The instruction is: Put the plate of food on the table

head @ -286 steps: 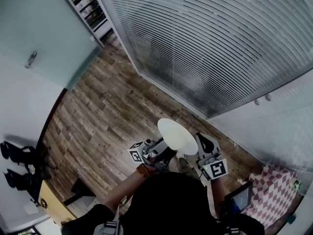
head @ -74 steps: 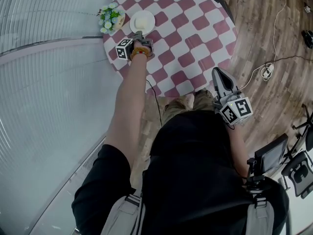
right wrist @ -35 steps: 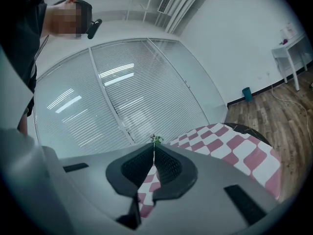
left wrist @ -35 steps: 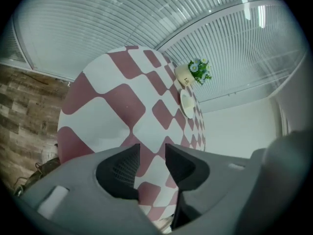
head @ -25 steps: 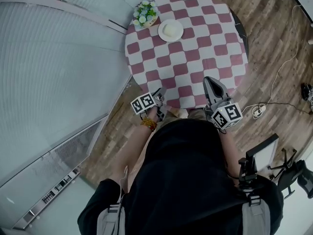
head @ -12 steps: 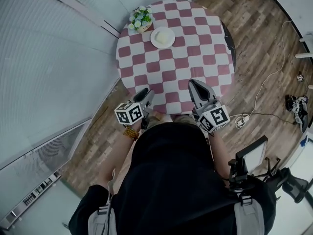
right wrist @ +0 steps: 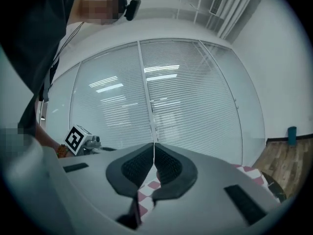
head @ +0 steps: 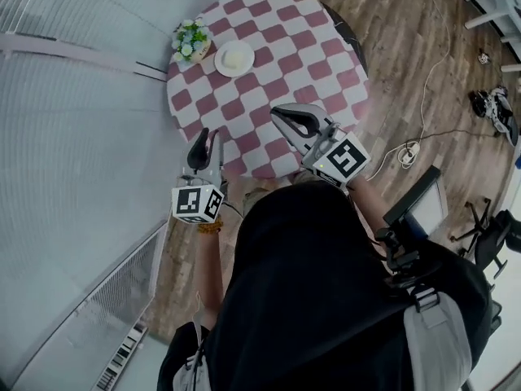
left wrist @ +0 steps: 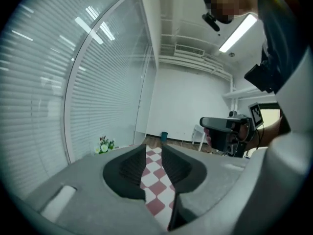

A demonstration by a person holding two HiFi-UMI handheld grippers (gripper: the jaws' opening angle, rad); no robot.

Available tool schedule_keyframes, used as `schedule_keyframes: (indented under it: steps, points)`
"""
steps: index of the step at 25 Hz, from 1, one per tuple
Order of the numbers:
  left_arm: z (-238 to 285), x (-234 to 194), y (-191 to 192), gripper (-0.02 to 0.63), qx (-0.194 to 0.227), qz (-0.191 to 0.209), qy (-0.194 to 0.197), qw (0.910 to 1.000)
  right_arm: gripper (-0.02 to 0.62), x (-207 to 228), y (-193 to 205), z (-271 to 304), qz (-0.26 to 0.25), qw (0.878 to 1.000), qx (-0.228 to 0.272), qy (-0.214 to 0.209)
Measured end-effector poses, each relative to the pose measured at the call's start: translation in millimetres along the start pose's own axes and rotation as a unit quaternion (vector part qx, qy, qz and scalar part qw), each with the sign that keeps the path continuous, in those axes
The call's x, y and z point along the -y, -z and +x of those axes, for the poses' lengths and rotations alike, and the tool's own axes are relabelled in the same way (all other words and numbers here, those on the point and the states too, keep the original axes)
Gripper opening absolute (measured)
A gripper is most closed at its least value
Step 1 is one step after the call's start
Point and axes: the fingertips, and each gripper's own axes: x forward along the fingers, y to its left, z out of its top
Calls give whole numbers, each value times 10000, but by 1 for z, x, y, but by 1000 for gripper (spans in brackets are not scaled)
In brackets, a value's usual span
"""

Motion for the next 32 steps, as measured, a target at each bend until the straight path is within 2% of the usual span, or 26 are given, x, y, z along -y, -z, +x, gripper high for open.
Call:
schedule_keyframes:
  steps: [6,10,12,16,21,28,32]
  points:
    - [-4,29,-60,11,796,685,143,9944,12,-5,-43,3,-447,9981,405,-134]
    - [-3,45,-68,6,1072,1010,326,9886,12,-16,-53,5,-644,9957,643,-156]
    - [0,51,-62,6,1061,1020,439,9881,12,-19,-42,5,-708,9960,511,-172]
    - [9,61,-36,6,775,926,761,9898,12,-23,-18,8,-821,9959,219,-312]
    - [14,61,-11,6,659,816,776,9915,12,-20,-1,7,-867,9958,82,-296]
    - [27,73,11,6,672,1184,896,9866,12,-13,20,9,-827,9959,-110,-341]
    - [33,72,33,6,609,1181,1009,9860,11,-10,39,10,-669,9970,-196,-325]
